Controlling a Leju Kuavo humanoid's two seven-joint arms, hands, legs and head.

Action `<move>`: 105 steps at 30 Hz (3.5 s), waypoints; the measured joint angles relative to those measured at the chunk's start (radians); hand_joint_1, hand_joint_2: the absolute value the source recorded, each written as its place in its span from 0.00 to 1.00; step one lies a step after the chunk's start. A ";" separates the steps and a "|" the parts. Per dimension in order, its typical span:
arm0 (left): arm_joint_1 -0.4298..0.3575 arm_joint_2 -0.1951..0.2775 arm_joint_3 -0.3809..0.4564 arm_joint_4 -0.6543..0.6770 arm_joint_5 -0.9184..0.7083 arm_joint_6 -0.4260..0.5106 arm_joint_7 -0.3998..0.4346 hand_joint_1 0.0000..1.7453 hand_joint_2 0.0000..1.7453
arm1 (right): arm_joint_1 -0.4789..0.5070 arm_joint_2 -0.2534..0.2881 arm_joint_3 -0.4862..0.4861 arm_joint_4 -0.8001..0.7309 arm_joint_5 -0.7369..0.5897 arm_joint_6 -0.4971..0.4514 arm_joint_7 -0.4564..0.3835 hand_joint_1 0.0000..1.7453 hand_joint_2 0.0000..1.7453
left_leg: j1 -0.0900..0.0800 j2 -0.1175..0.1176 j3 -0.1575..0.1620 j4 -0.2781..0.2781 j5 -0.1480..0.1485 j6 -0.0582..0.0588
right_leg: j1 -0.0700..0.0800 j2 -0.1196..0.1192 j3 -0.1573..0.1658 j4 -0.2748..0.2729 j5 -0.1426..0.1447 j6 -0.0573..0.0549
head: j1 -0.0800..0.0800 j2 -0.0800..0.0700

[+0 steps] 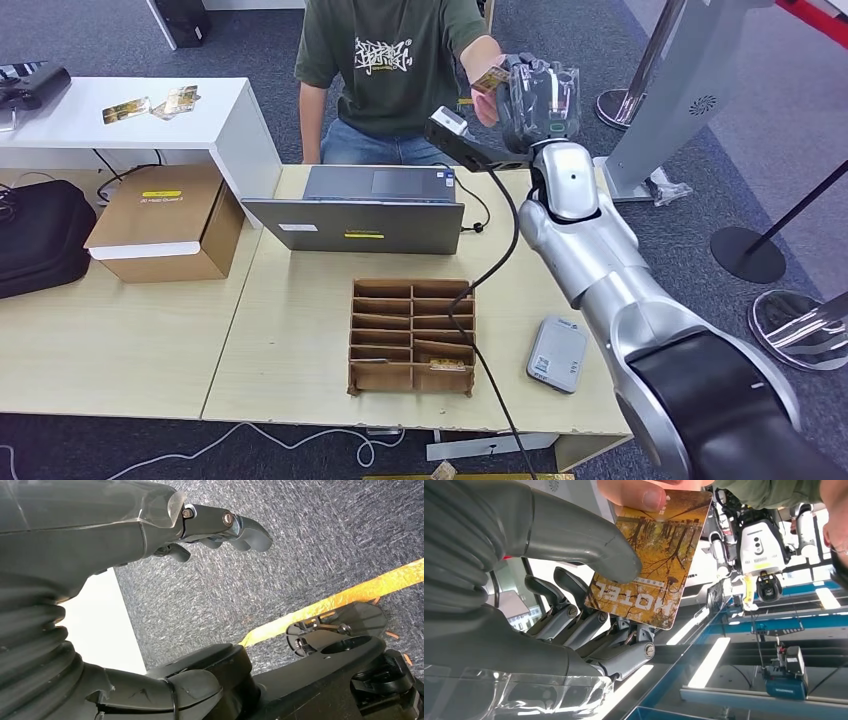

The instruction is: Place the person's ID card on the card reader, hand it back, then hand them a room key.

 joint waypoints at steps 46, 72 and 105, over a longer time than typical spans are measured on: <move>-0.009 0.002 0.000 0.000 -0.024 -0.013 0.018 0.00 1.00 | -0.007 0.004 -0.002 0.056 0.028 -0.006 0.005 0.00 1.00 | 0.000 0.000 0.000 0.000 0.000 0.000 | 0.000 0.000 -0.001 0.000 0.000 0.000 | 0.000 0.000; -0.003 0.006 0.000 0.000 -0.018 0.009 0.004 0.00 1.00 | 0.103 -0.084 -0.049 -0.029 -0.039 -0.078 -0.076 0.00 1.00 | 0.000 0.000 -0.001 0.000 0.000 0.000 | 0.000 0.000 -0.002 0.000 0.000 0.000 | 0.000 0.000; 0.031 0.025 0.022 0.000 -0.004 0.025 -0.014 0.00 1.00 | 0.240 -0.202 -0.082 -0.246 -0.036 -0.091 -0.044 0.00 1.00 | 0.000 0.000 -0.002 0.001 0.000 0.000 | 0.000 0.000 -0.003 0.000 0.000 0.000 | 0.000 0.000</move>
